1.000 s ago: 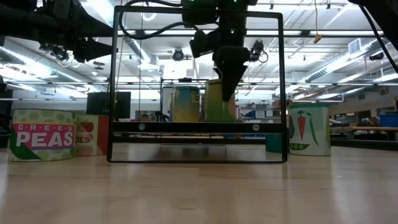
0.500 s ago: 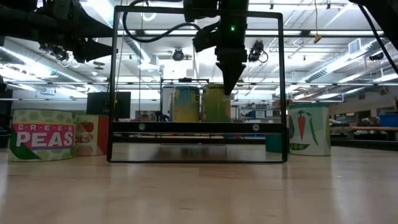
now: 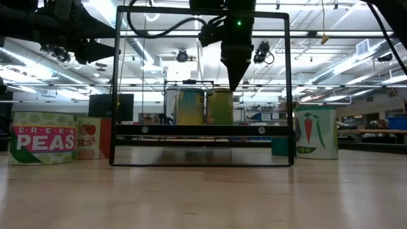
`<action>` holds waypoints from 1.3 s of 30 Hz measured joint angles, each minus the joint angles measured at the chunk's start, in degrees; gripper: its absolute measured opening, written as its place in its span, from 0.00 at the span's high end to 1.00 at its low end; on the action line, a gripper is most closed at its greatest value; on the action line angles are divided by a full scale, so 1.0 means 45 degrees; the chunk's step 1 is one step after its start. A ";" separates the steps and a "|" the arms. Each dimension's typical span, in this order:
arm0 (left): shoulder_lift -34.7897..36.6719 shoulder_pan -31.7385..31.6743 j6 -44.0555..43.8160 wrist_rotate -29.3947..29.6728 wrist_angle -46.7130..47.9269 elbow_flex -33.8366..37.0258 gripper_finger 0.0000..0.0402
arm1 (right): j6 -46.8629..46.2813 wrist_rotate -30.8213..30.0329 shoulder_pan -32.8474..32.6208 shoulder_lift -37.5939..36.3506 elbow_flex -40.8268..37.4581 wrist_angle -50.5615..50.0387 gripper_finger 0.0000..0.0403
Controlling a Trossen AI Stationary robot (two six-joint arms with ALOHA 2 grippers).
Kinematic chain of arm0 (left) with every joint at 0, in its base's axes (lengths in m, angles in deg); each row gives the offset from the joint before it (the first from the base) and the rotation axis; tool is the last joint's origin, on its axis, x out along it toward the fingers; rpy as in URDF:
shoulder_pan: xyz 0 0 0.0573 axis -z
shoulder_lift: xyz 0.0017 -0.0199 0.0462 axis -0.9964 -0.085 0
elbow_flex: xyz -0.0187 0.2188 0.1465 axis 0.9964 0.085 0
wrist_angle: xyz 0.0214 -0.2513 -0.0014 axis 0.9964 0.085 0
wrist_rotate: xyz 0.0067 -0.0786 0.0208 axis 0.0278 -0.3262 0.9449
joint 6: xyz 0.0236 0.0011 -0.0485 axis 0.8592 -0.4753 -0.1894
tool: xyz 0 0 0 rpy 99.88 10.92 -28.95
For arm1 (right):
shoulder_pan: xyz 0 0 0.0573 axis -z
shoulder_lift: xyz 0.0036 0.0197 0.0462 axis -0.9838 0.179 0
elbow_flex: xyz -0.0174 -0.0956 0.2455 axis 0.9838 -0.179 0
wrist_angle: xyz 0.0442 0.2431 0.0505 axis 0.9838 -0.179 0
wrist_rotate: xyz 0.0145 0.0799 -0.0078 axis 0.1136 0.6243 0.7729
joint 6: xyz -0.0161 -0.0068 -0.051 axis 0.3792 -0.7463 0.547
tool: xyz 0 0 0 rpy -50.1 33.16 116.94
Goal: Pick and place cans onto a shelf
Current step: Put the canned oranges on the shelf
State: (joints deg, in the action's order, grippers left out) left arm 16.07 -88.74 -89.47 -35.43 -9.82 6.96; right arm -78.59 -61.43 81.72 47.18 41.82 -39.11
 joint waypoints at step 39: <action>0.0000 0.0000 -0.0063 0.0005 -0.0018 -0.0010 0.02 | 0.2129 -0.1521 0.0254 0.0010 -0.0510 0.3511 0.06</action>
State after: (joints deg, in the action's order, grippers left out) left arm 16.07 -88.74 -89.75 -35.41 -9.91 6.92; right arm -69.01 -68.27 82.87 47.23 39.52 -23.31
